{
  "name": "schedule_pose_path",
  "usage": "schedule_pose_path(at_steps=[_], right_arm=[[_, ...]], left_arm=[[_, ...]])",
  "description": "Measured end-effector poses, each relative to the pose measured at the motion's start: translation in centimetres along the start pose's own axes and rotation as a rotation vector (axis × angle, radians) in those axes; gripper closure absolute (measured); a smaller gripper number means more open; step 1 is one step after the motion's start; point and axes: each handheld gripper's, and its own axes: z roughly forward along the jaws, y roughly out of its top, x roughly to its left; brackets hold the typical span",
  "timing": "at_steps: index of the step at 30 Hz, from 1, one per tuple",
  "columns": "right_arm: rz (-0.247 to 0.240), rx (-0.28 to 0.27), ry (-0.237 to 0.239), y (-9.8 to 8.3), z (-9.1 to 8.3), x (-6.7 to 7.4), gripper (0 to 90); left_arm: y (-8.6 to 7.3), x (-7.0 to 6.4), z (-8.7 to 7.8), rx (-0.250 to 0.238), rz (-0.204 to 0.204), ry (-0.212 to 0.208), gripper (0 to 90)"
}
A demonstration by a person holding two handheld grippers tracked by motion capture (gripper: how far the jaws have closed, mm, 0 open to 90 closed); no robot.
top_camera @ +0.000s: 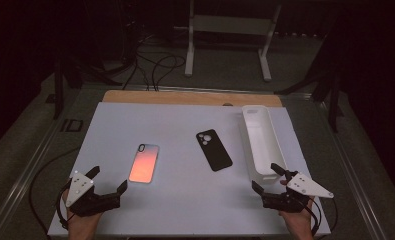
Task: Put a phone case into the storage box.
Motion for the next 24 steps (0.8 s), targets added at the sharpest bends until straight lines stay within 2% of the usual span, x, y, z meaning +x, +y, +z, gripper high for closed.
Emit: schedule_pose_path(at_steps=[14,20,24], right_arm=[[-0.022,0.011,0.001,0.2,0.6,0.4,10.0],[-0.027,0.0,0.008,0.3,0.8,0.5,10.0],[-0.024,-0.002,0.004,0.4,0.8,0.3,10.0]], left_arm=[[0.3,-0.6,0.4,0.048,0.008,0.026,0.0],[1.1,-1.3,0.9,0.061,0.026,0.035,0.0],[1.6,-1.5,1.3,0.067,0.022,0.037,0.0]])
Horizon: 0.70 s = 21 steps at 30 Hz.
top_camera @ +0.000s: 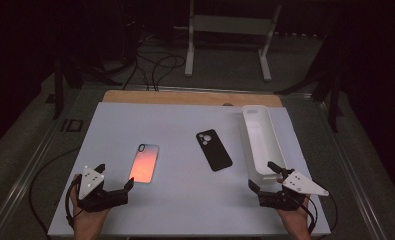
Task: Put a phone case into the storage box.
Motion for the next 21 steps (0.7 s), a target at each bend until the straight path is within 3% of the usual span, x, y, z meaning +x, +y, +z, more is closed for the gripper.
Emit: schedule_pose_path(at_steps=[8,11,21], right_arm=[[0.002,-0.003,-0.014,0.0,0.0,-0.1,10.0],[0.002,-0.004,-0.019,0.0,0.0,-0.1,10.0],[-0.001,-0.002,-0.024,-0.1,0.1,-0.2,10.0]], left_arm=[[0.8,0.0,0.7,0.024,-0.002,0.012,0.0],[1.1,-0.2,1.7,0.071,0.01,0.024,0.0],[1.6,-0.6,3.5,0.136,0.015,0.034,0.0]])
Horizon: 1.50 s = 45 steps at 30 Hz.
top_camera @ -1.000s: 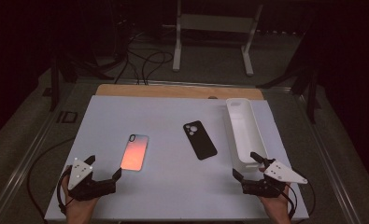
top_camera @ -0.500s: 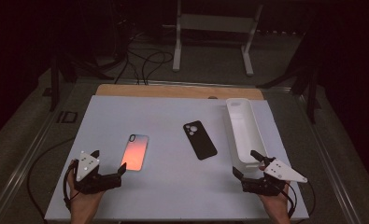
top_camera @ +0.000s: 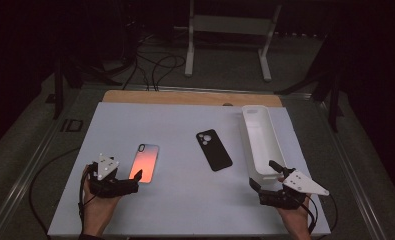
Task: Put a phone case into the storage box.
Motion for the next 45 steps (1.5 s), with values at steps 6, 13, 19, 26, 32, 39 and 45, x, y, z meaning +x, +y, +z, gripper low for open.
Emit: schedule_pose_path(at_steps=[6,13,19,26,32,39,45], right_arm=[[0.002,0.002,0.001,0.0,0.1,-0.1,10.0],[0.002,0.002,0.0,-0.1,0.1,-0.1,10.0],[0.005,0.003,0.0,-0.1,0.1,-0.2,10.0],[0.006,0.004,-0.001,-0.1,0.1,-0.2,10.0],[0.004,0.004,-0.002,-0.1,0.0,-0.2,10.0],[0.007,0.003,-0.001,-0.1,0.1,-0.1,10.0],[0.008,0.004,-0.002,-0.2,0.0,-0.2,10.0]], left_arm=[[0.5,0.0,1.0,0.036,0.007,0.008,0.0],[1.0,0.0,2.0,0.081,0.008,0.016,0.0],[1.2,0.1,2.7,0.105,0.017,0.017,0.0],[1.7,0.1,3.8,0.158,0.025,0.012,0.0],[1.6,0.1,4.5,0.185,0.025,0.011,0.0],[1.6,0.2,5.4,0.231,0.017,0.008,0.0],[1.4,0.1,6.3,0.277,0.017,0.0,0.0]])
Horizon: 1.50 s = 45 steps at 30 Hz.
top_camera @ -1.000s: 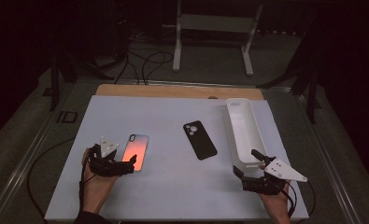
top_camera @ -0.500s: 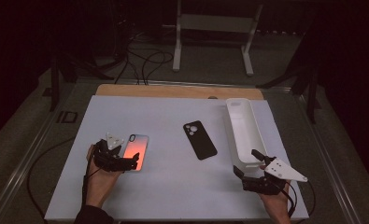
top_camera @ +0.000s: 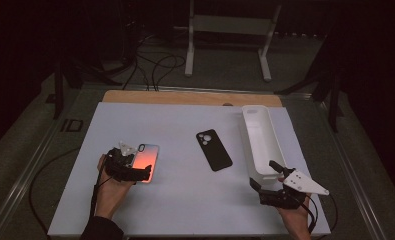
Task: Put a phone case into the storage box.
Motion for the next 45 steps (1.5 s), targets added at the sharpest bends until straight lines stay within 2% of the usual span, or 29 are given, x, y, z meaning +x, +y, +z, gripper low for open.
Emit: schedule_pose_path(at_steps=[6,8,9,20,29,33,39,45], right_arm=[[0.0,0.001,0.001,0.0,0.0,0.0,10.0],[-0.001,0.001,0.001,0.0,0.0,0.0,10.0],[0.0,0.001,0.002,0.0,0.0,0.0,10.0],[-0.002,0.002,0.001,-0.1,0.0,0.0,10.0],[-0.001,0.003,0.0,-0.1,0.0,0.0,10.0],[-0.002,0.005,0.002,-0.1,0.0,0.0,10.0],[-0.004,0.006,-0.001,-0.1,0.0,0.0,10.1],[-0.007,0.006,-0.005,-0.1,0.0,0.1,10.1]], left_arm=[[0.1,-0.4,1.1,0.042,0.002,0.004,0.0],[0.1,-0.4,1.1,0.042,0.002,0.004,0.0],[0.1,-0.6,1.7,0.067,-0.005,0.008,0.0],[0.1,-0.9,3.0,0.117,-0.024,0.002,0.0],[0.0,-1.1,3.7,0.146,-0.031,-0.004,0.0],[-0.1,-1.4,4.0,0.164,-0.025,0.012,0.0],[-0.1,-1.1,4.0,0.188,-0.061,-0.001,0.0],[0.1,-1.1,4.1,0.215,-0.071,0.0,0.7]])
